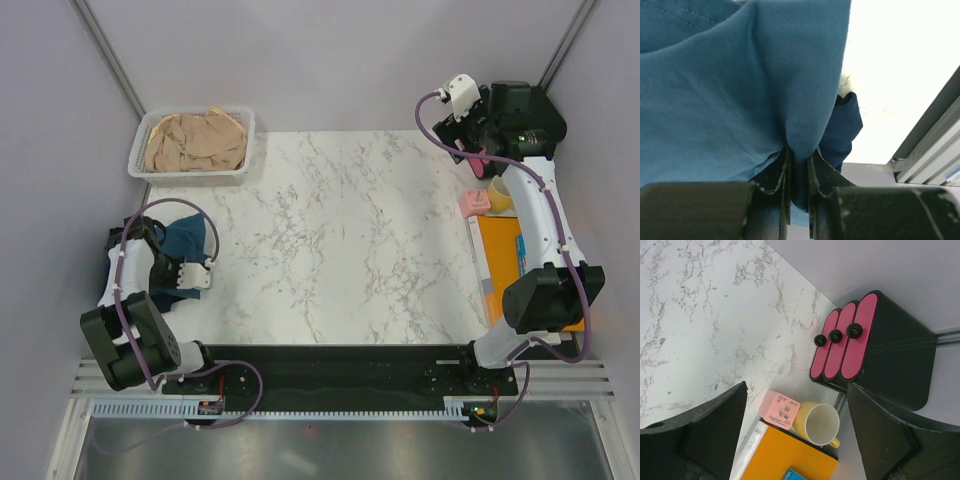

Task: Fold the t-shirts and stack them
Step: Put the neatly folded tshirt into the corner of the board with the left arm

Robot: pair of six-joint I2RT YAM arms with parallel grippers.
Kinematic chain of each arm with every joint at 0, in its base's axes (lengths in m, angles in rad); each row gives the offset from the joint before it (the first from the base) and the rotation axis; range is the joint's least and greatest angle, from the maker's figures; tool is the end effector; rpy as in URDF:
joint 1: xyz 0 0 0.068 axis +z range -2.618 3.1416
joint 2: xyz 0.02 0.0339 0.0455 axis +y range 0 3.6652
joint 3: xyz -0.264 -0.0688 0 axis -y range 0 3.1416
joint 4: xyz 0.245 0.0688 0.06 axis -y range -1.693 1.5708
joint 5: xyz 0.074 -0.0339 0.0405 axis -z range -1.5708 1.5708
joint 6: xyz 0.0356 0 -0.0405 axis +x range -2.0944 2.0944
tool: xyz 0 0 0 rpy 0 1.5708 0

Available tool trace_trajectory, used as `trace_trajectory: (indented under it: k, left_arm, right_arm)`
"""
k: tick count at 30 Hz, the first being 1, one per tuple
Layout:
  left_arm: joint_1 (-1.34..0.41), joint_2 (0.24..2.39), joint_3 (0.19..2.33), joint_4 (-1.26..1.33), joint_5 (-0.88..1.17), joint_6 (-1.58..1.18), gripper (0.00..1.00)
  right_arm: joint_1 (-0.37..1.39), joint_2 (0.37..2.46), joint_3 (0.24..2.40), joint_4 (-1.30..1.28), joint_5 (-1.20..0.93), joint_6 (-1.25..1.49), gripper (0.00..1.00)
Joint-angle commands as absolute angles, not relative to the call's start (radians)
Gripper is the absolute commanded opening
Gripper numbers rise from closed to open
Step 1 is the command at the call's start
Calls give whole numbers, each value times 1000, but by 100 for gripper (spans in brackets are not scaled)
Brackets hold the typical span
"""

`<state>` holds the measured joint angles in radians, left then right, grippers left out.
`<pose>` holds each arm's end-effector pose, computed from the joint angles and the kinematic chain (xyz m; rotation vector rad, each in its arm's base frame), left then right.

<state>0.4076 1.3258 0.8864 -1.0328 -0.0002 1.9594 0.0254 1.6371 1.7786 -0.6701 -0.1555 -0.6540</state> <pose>0.1965 0.0848 0.2106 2.1720 2.2137 0.1418 0.3656 0.0148 0.4158 -0.7874 1.9465 -0.2168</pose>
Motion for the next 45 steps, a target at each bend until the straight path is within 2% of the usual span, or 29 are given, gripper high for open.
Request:
trace_trajectory:
  k: [1, 4, 5, 8, 19, 25, 27, 29, 33, 35, 39, 42, 45]
  left_arm:
    - [429, 1359, 871, -948, -46, 2073, 3]
    - [442, 1382, 871, -945, -67, 2069, 42]
    - [445, 1384, 873, -948, -69, 2072, 66]
    - [452, 1364, 873, -971, -58, 2085, 99]
    - [453, 1203, 916, -1183, -25, 2096, 100]
    - [456, 1170, 900, -1174, -15, 2019, 100]
    - [456, 1187, 978, -1186, 6, 1930, 100]
    - [456, 1198, 1110, -1201, 136, 1847, 100]
    - [454, 1250, 1386, -1175, 479, 1468, 100]
    - [453, 1275, 1544, -1099, 585, 1277, 99]
    - [453, 1339, 1724, -939, 823, 688, 99]
    - [440, 1388, 1782, -810, 918, 318, 99]
    - [356, 1425, 1796, -764, 854, 189, 100]
  right_arm:
    - [26, 1603, 1773, -667, -140, -657, 89]
    - [28, 1600, 1767, -669, -133, -660, 88]
    - [28, 1600, 1766, -667, -132, -660, 89]
    - [29, 1600, 1764, -667, -129, -660, 89]
    - [29, 1600, 1770, -666, -113, -667, 90]
    - [34, 1617, 1787, -664, -120, -657, 91]
    - [35, 1617, 1789, -663, -115, -658, 91]
    - [38, 1617, 1786, -666, -115, -655, 93]
    - [46, 1614, 1761, -710, -187, -644, 98]
    - [60, 1621, 1766, -761, -201, -635, 98]
    - [69, 1628, 1770, -787, -189, -565, 98]
    - [71, 1620, 1767, -766, -150, -470, 98]
    - [71, 1609, 1756, -753, -132, -423, 98]
